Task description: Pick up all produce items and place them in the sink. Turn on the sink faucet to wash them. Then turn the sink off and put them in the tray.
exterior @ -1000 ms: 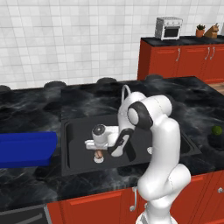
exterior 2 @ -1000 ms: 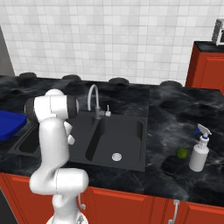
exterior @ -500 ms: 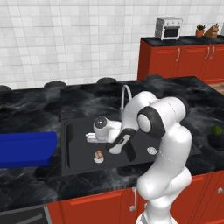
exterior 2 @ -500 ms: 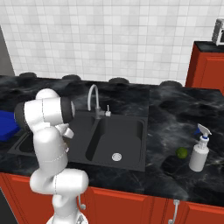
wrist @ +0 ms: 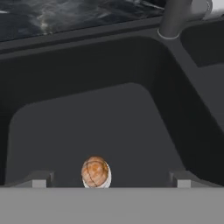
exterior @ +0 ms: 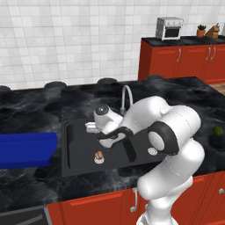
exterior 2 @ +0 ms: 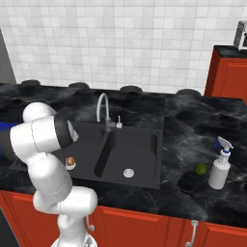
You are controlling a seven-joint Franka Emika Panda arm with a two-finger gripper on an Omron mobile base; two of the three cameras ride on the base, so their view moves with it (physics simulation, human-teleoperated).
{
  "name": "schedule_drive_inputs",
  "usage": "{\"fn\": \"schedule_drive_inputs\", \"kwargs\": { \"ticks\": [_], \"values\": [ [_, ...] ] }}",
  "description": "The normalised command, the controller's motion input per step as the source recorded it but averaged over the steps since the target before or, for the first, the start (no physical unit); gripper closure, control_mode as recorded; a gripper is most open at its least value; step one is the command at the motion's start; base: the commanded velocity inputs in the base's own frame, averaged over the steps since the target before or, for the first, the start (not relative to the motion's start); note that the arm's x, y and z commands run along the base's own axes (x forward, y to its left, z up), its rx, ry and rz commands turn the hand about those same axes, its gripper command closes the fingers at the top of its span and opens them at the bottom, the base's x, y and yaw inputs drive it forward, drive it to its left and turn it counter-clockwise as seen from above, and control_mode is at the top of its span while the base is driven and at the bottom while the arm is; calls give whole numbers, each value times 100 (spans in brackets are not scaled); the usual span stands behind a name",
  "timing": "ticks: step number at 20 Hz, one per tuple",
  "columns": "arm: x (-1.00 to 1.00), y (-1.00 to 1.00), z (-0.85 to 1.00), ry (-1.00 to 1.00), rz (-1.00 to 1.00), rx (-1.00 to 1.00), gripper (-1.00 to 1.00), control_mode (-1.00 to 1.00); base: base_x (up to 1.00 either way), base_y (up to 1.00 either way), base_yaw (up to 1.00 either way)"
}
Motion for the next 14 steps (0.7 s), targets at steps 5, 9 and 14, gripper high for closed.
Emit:
{"fn": "schedule_drive_inputs", "kwargs": {
  "ticks": [5,9,14],
  "values": [
    [-1,22,74,3,0,0,-100,-100,0,0,0],
    [-6,25,64,4,0,0,-100,-100,0,0,0],
    [-24,22,50,2,0,0,-100,-100,0,0,0]
  ]
}}
